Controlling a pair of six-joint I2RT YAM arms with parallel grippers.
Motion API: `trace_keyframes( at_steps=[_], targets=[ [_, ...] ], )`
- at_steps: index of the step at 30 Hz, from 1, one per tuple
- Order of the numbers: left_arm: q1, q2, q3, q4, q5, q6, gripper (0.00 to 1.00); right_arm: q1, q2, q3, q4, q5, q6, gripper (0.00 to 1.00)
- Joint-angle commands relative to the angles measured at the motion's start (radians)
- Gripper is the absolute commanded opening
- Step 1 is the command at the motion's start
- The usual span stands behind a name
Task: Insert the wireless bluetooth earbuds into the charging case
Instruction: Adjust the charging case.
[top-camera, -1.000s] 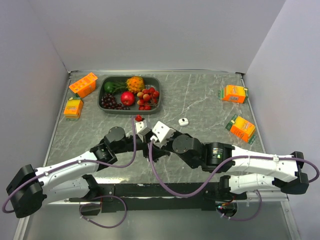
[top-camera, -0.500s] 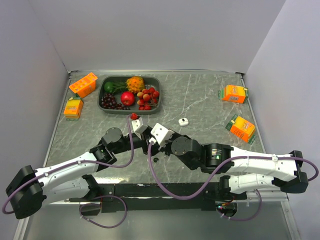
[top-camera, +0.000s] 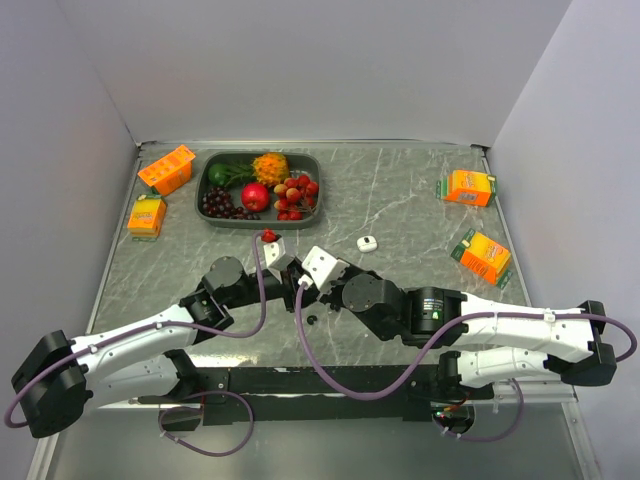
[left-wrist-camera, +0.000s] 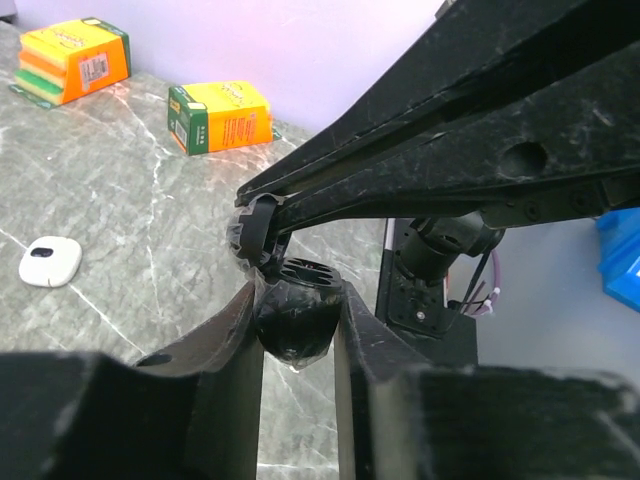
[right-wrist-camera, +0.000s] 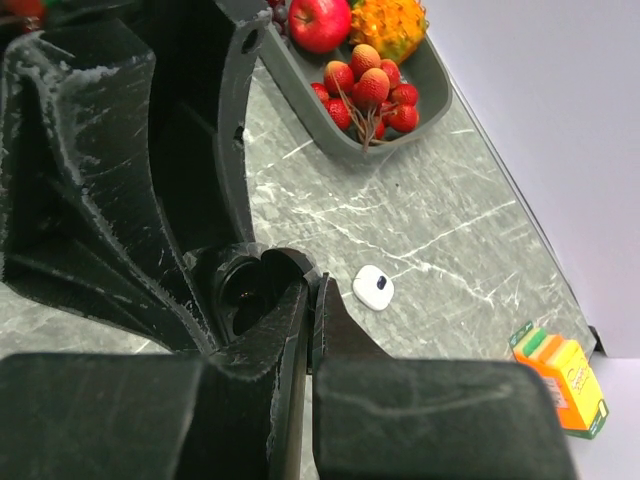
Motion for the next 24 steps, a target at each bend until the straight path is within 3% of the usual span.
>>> trace_keyframes(
  at_steps=[1,5,6,7,10,12,15,16,17,22,24],
  targets=[
    [0.006,-0.013,-0.006,0.042,-0.017,0.018,0.13,0.021,0.002,0.025,0.019,0.004,0.018,0.00],
    [0.006,-0.019,-0.017,0.053,-0.027,0.013,0.07,0.028,-0.001,0.025,0.021,0.002,0.021,0.00],
    [0.008,-0.019,-0.016,0.047,-0.033,0.010,0.12,0.028,-0.004,0.024,0.024,-0.001,0.018,0.00],
    [0.006,-0.019,-0.013,0.039,-0.037,0.012,0.29,0.030,-0.008,0.024,0.024,-0.004,0.018,0.00],
    [0.006,-0.022,-0.006,0.013,-0.047,0.018,0.46,0.031,-0.011,0.025,0.024,-0.007,0.017,0.00],
    [0.006,-0.028,-0.011,0.016,-0.045,0.022,0.46,0.033,-0.009,0.027,0.025,-0.013,0.014,0.00],
    [0.006,-0.028,-0.009,0.019,-0.034,0.024,0.24,0.033,-0.011,0.027,0.028,-0.018,0.015,0.00],
    [0.006,-0.025,-0.009,0.025,-0.028,0.024,0.10,0.031,-0.011,0.027,0.028,-0.019,0.017,0.00],
    [0.006,-0.025,-0.012,0.031,-0.025,0.022,0.04,0.033,-0.012,0.028,0.027,-0.019,0.018,0.00],
    [0.006,-0.034,-0.043,0.073,-0.008,0.019,0.01,0.033,-0.020,0.035,0.022,-0.013,0.038,0.00],
    [0.006,-0.037,-0.055,0.087,-0.008,0.018,0.01,0.033,-0.023,0.038,0.016,-0.018,0.049,0.06]
  ],
)
